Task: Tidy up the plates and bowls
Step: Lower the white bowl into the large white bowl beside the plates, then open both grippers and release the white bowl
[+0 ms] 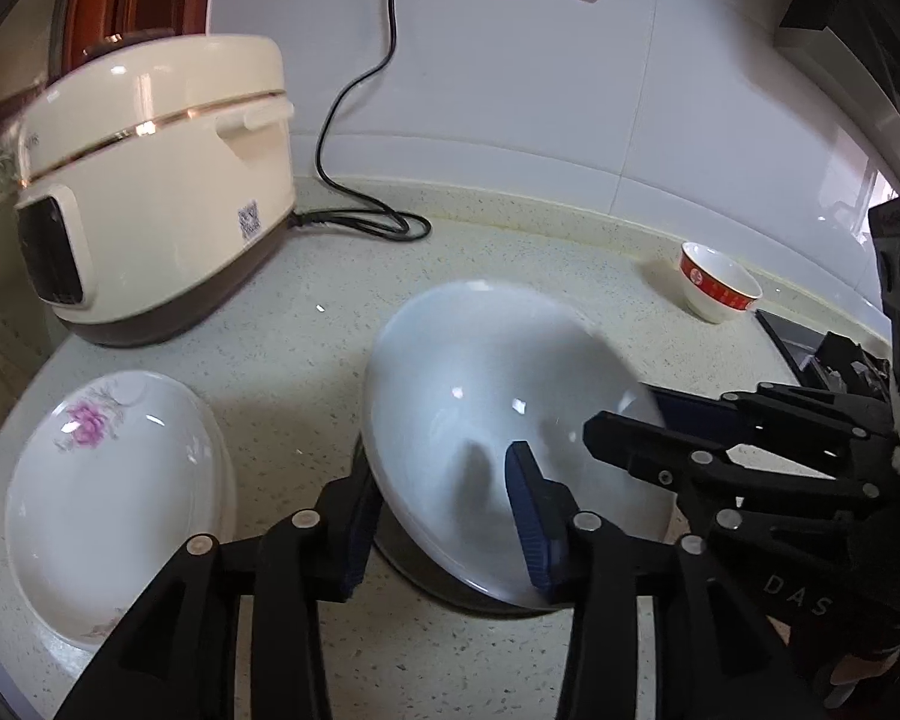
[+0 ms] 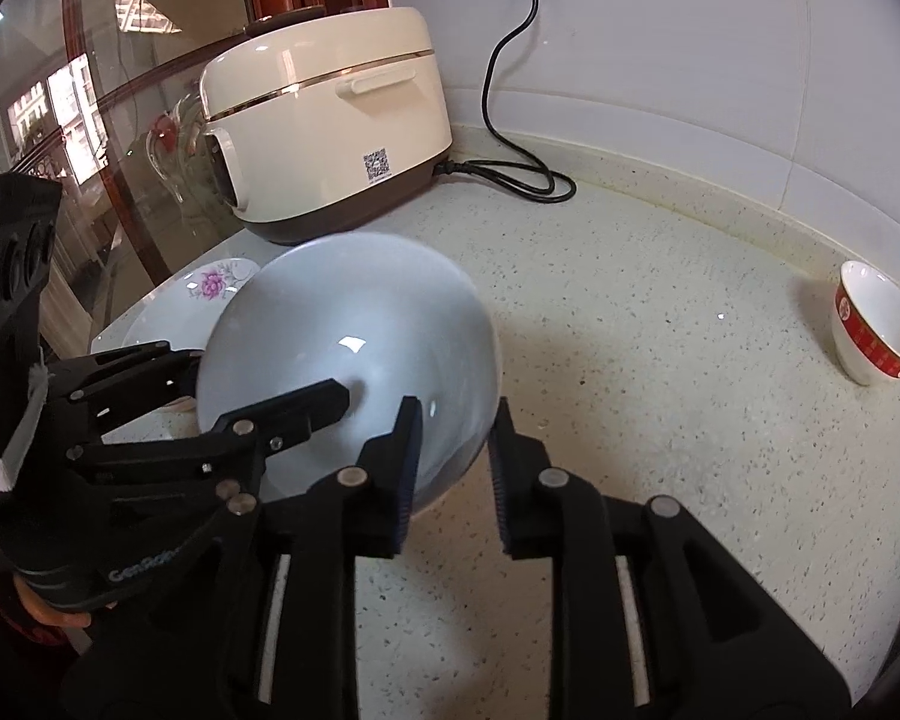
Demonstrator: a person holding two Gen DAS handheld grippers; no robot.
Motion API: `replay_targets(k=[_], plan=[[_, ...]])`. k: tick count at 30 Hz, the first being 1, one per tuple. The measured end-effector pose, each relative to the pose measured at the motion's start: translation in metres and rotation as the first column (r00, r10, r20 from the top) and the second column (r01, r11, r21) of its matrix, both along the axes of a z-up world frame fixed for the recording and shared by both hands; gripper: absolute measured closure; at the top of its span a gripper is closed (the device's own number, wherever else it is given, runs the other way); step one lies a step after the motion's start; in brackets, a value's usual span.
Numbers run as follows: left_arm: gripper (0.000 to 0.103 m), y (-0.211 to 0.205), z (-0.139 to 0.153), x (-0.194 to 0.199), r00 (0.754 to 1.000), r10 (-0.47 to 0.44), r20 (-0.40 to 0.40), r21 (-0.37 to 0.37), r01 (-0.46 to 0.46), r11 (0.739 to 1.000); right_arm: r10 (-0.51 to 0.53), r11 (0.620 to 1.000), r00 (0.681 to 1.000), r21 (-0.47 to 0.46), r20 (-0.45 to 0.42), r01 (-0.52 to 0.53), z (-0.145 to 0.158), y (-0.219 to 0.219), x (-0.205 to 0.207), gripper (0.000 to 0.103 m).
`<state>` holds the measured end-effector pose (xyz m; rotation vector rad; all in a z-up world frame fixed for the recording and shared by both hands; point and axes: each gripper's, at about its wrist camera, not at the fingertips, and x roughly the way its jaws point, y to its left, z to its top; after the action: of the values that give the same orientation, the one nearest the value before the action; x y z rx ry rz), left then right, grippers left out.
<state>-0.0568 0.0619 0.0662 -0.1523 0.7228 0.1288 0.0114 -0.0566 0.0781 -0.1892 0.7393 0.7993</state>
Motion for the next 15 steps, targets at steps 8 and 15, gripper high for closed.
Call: replay_targets(k=[8, 15], plan=[[0.057, 0.003, 0.001, 0.002, 1.0, 0.001, -0.017, 0.015, 0.0, 1.0, -0.009, 1.0, 1.0, 0.002, -0.024, 0.009, -0.004, 0.0, 0.005, 0.066], [0.048, -0.002, 0.007, 0.003, 1.0, 0.017, 0.019, 0.159, -0.02, 0.987, -0.022, 1.0, 0.999, -0.008, -0.043, 0.022, -0.009, 0.001, 0.009, 0.06]])
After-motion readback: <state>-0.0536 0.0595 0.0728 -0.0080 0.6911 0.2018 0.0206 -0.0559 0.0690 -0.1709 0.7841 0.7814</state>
